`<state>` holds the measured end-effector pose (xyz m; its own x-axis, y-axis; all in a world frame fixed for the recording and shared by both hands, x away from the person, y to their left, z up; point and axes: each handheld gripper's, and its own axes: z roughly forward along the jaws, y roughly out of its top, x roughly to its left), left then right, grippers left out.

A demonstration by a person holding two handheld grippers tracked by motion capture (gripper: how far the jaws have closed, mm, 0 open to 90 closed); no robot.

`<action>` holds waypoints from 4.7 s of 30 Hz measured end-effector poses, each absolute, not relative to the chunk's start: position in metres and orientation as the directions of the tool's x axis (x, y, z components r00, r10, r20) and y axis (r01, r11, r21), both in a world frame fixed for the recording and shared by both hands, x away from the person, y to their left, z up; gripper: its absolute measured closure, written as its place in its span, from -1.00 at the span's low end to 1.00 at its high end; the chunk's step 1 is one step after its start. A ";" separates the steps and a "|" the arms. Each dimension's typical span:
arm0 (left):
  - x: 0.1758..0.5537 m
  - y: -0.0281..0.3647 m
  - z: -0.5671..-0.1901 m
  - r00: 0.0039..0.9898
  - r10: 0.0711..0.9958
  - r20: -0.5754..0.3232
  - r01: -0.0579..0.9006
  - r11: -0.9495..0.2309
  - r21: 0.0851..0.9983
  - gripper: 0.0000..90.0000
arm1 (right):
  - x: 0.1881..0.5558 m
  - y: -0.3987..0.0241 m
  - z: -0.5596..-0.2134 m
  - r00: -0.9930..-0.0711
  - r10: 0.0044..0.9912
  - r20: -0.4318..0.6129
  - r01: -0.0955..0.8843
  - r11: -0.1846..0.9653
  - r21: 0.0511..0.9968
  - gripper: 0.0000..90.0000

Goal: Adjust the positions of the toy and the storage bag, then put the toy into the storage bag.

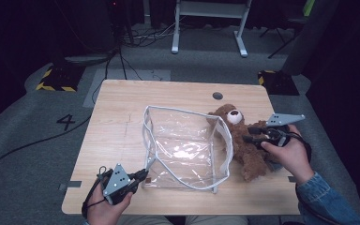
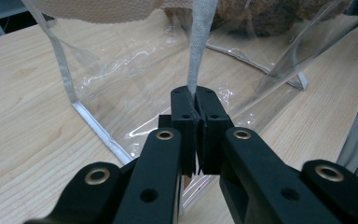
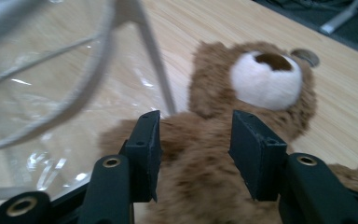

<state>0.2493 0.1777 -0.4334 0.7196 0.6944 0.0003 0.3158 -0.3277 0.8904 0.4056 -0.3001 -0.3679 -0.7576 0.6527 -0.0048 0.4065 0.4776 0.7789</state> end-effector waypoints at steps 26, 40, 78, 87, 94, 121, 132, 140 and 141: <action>0.249 0.177 -0.434 0.719 0.695 0.005 0.314 -0.333 0.889 0.94 | 0.470 -0.286 -0.413 -0.600 0.795 0.089 0.692 0.461 0.555 -0.43; 0.249 0.178 -0.435 0.718 0.696 -0.002 0.327 -0.335 0.884 0.93 | 0.482 -0.272 -0.421 -0.617 0.786 0.050 0.727 0.544 0.419 -0.32; 0.256 0.165 -0.426 0.731 0.682 0.032 0.299 -0.361 0.883 0.61 | 0.440 -0.301 -0.364 -0.665 0.740 0.100 0.569 0.415 0.710 0.58; 0.258 0.166 -0.423 0.730 0.682 0.040 0.302 -0.376 0.876 0.94 | 0.419 -0.308 -0.336 -0.701 0.708 0.084 0.460 0.359 0.812 0.58; 0.258 0.169 -0.425 0.730 0.683 0.024 0.309 -0.360 0.880 0.94 | 0.402 -0.310 -0.315 -0.741 0.667 0.083 0.386 0.321 0.865 0.57; 0.253 0.174 -0.431 0.712 0.702 -0.035 0.322 -0.281 0.904 0.94 | 0.362 -0.275 -0.257 -0.880 0.473 0.041 0.174 0.241 0.955 0.57; 0.252 0.173 -0.430 0.713 0.701 -0.025 0.319 -0.292 0.902 0.94 | 0.353 -0.256 -0.238 -0.905 0.426 0.004 0.123 0.252 0.960 0.57; 0.252 0.173 -0.429 0.714 0.700 -0.017 0.318 -0.303 0.899 0.94 | 0.348 -0.236 -0.226 -0.932 0.362 -0.020 0.073 0.240 0.968 0.57; 0.252 0.173 -0.429 0.714 0.699 -0.017 0.317 -0.303 0.899 0.94 | 0.348 -0.232 -0.226 -0.936 0.353 -0.019 0.070 0.240 0.968 0.57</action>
